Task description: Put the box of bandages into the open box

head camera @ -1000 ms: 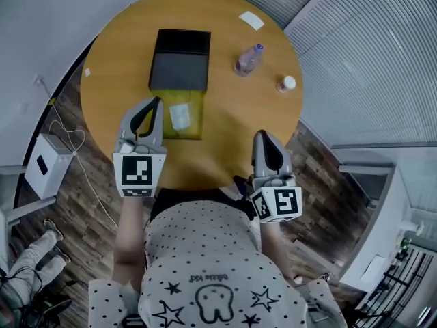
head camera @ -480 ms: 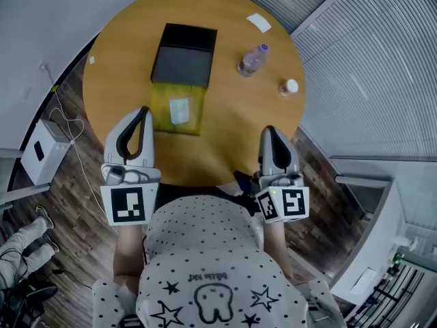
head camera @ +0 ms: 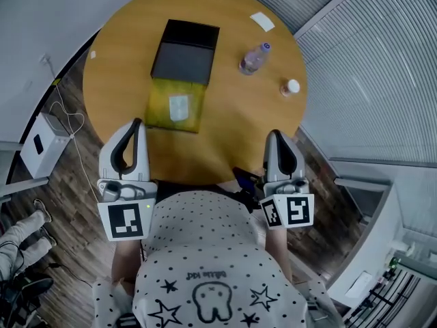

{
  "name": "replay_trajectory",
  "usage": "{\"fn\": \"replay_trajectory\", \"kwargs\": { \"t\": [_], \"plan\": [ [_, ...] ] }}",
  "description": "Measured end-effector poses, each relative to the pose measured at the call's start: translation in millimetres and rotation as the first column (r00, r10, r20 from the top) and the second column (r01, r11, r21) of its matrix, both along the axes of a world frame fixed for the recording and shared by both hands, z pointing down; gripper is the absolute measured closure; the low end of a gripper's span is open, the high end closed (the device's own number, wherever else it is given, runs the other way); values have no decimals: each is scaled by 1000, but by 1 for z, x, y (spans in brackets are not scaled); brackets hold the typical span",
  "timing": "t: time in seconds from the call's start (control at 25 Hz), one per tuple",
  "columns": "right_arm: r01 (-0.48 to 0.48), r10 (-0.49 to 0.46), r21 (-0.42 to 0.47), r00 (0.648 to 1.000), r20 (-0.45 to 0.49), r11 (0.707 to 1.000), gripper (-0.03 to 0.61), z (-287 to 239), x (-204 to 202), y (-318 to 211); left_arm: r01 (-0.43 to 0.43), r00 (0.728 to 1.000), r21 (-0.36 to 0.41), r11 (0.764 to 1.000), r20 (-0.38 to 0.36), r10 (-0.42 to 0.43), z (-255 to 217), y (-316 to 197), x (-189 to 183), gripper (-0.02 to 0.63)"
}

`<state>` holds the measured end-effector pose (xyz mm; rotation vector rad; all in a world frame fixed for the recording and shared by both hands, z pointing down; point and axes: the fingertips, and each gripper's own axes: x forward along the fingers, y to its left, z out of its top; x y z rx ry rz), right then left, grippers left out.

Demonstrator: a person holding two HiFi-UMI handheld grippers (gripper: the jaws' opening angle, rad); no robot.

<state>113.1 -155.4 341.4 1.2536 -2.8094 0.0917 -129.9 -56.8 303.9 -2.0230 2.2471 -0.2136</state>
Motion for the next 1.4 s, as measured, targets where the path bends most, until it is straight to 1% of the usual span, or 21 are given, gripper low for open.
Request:
{"fn": "replay_trajectory", "kwargs": {
  "t": [0.16, 0.48, 0.88, 1.2, 1.4],
  "plan": [
    [2, -2, -16, 1000, -22, 1000, 574, 5, 2, 7, -3, 1000, -18, 1000, -27, 3, 8, 7, -1, 604],
    [5, -8, -41, 998, -67, 999, 574, 14, 3, 14, 0, 999, -54, 999, -52, -3, 23, 10, -2, 604],
    [0, -3, -38, 997, -78, 999, 574, 15, 5, 11, 4, 1000, -14, 1000, -23, -4, 13, 1, -7, 604],
    [2, -5, -31, 997, -76, 1000, 574, 14, 5, 13, -2, 1000, -23, 1000, -12, 2, 14, 3, -1, 603],
    [0, -2, -25, 998, -65, 1000, 574, 12, 7, 13, 7, 1000, -32, 999, -18, -7, 17, 3, 2, 603]
  ]
}}
